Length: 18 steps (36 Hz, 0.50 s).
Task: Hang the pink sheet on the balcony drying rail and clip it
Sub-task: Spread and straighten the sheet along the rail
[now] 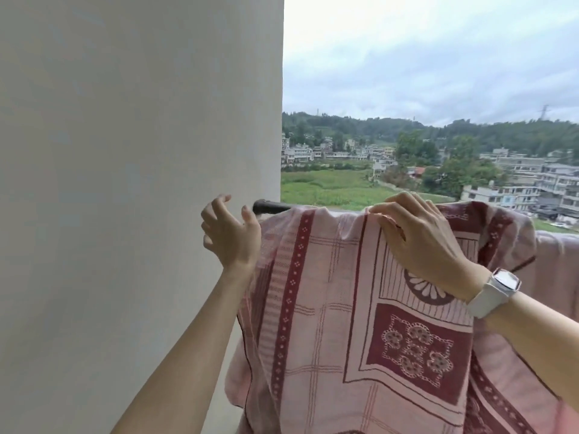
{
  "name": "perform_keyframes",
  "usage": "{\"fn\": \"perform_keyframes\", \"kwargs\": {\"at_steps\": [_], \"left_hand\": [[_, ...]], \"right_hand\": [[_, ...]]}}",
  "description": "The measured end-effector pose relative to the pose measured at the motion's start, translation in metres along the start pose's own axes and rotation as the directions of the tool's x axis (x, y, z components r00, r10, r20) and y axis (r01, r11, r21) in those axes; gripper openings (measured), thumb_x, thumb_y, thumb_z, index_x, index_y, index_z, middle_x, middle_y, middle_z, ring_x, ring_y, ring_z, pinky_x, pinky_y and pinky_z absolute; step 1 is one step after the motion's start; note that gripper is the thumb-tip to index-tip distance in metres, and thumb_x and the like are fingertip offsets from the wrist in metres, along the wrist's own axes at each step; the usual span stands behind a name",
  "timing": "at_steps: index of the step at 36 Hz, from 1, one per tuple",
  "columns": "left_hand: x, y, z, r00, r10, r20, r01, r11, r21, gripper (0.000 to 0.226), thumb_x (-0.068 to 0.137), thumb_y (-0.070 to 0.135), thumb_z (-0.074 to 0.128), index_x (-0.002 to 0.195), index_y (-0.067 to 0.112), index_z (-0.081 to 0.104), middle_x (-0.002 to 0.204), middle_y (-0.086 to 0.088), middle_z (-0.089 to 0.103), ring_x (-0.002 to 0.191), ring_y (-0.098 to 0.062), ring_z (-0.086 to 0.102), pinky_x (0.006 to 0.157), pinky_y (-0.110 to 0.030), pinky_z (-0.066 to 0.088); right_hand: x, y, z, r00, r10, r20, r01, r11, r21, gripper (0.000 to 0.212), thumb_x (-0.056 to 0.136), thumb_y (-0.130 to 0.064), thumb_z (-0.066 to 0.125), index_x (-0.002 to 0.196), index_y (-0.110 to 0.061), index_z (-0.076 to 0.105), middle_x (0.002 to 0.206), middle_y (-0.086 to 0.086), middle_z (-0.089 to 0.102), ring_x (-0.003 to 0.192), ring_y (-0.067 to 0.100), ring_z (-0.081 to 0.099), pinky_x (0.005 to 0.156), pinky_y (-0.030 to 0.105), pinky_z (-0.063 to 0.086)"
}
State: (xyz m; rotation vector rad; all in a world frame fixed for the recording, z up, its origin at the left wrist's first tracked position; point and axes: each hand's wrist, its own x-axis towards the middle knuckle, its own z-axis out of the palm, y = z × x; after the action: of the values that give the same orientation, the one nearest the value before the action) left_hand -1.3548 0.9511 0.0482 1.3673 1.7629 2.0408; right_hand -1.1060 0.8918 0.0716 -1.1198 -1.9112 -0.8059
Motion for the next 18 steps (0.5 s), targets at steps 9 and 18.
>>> {"fn": "perform_keyframes", "kwargs": {"at_steps": [9,18], "left_hand": [[-0.085,0.058,0.024,0.554,0.752,0.357,-0.753,0.635,-0.17,0.049,0.084,0.046,0.04,0.121,0.018,0.054,0.125,0.0,0.053,0.119,-0.011,0.038,0.108,-0.037,0.015],[-0.153,0.117,0.077,0.29,0.854,0.432,-0.851,0.437,-0.291,0.054,0.083,0.051,0.041,0.128,0.022,0.047,0.131,-0.001,0.052,0.125,-0.021,0.044,0.108,-0.048,0.022]], "right_hand": [[-0.043,0.036,-0.05,0.986,0.093,-0.14,-0.105,0.991,-0.083,0.032,0.087,-0.018,0.04,0.111,-0.004,0.056,0.107,0.013,0.058,0.099,0.023,0.049,0.087,0.034,0.035],[-0.103,0.107,-0.113,0.948,0.311,0.073,-0.268,0.899,-0.347,0.041,0.082,-0.041,0.055,0.114,-0.015,0.056,0.103,0.004,0.063,0.095,0.027,0.058,0.084,0.039,0.041]]}}
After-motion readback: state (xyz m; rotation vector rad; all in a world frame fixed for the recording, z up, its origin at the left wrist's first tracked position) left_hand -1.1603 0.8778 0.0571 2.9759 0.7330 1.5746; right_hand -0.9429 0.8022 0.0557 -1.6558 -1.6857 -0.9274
